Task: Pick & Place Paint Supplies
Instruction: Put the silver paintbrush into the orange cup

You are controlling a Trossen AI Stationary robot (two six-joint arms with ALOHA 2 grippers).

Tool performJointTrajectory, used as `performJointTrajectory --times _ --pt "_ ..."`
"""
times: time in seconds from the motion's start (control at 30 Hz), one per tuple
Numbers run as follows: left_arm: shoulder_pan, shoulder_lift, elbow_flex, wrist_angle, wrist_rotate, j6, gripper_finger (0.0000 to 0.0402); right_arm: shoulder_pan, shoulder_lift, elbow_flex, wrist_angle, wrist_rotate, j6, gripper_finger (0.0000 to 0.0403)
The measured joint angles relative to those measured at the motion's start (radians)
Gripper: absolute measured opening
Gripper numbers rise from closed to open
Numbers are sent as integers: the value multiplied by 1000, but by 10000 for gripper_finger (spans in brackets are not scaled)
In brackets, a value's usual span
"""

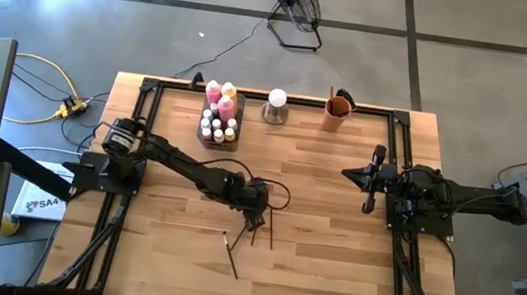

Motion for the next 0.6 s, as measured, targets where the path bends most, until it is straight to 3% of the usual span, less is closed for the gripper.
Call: performJointTrajectory --times 0.6 --pt "-1 50 4 -5 42 -26 139 0 0 0 -1 17 3 3"
